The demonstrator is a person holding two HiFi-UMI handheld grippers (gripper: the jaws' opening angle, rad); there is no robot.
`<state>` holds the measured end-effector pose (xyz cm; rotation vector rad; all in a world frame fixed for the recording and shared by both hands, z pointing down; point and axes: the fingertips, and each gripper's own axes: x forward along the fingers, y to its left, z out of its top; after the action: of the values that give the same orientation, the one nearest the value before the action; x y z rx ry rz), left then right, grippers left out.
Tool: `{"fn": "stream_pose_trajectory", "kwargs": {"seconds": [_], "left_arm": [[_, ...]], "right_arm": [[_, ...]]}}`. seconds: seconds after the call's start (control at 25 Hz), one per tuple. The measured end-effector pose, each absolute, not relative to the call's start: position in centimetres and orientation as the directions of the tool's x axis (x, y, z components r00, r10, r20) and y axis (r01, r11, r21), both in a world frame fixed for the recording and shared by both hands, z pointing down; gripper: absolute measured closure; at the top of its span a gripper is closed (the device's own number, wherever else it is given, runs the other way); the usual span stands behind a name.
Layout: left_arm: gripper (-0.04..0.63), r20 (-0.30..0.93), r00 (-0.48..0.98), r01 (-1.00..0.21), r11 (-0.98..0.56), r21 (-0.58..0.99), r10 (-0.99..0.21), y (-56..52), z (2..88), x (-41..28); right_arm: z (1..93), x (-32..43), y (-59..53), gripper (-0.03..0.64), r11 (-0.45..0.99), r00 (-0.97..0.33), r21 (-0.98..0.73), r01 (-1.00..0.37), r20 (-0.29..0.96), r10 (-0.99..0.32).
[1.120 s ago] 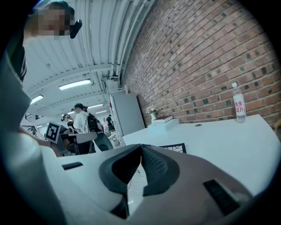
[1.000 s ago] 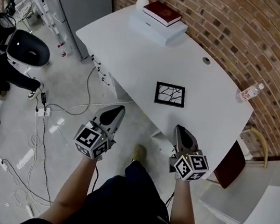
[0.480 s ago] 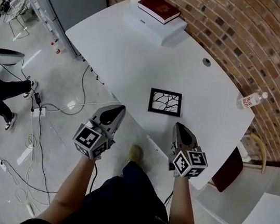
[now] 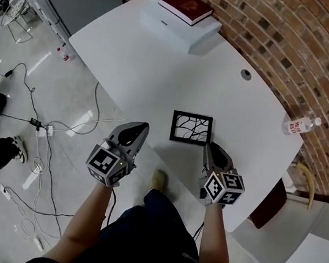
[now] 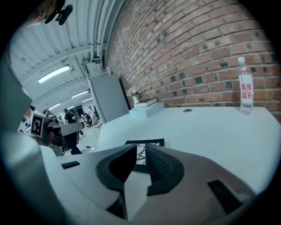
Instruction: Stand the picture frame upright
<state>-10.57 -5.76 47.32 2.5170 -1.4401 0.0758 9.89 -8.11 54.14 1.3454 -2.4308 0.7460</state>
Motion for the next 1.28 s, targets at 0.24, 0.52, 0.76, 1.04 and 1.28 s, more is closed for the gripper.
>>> {"fn": "stream_pose_trajectory", "kwargs": {"seconds": [0.24, 0.52, 0.76, 1.04, 1.28], "left_arm": [[0.591, 0.179, 0.517, -0.853, -0.488, 0.185, -0.837, -8.0, 48.0, -10.2], [0.591, 0.189, 0.53, -0.846, -0.5, 0.184, -0.827, -10.0, 48.6, -9.3], [0.591, 0.188, 0.549, -0.834, -0.519, 0.189, -0.814, -11.1, 49.0, -8.2], [0.591, 0.204, 0.583, -0.812, -0.554, 0.182, -0.787, -11.7, 49.8, -7.0], [0.591, 0.214, 0.642, -0.767, -0.613, 0.189, -0.737, -12.9, 50.0, -5.9]], "right_arm": [[56.5, 10.5, -10.1, 0.525, 0.403, -0.506, -0.305, -0.863, 0.526, -0.684], [58.3, 10.8, -11.5, 0.525, 0.386, -0.494, -0.309, -0.869, 0.567, -0.659], [59.4, 10.9, -11.9, 0.512, 0.383, -0.497, -0.318, -0.867, 0.586, -0.639], [60.2, 10.4, -12.2, 0.488, 0.379, -0.499, -0.325, -0.866, 0.6, -0.625], [60.7, 10.4, -12.5, 0.488, 0.343, -0.455, -0.3, -0.89, 0.638, -0.621]]}}
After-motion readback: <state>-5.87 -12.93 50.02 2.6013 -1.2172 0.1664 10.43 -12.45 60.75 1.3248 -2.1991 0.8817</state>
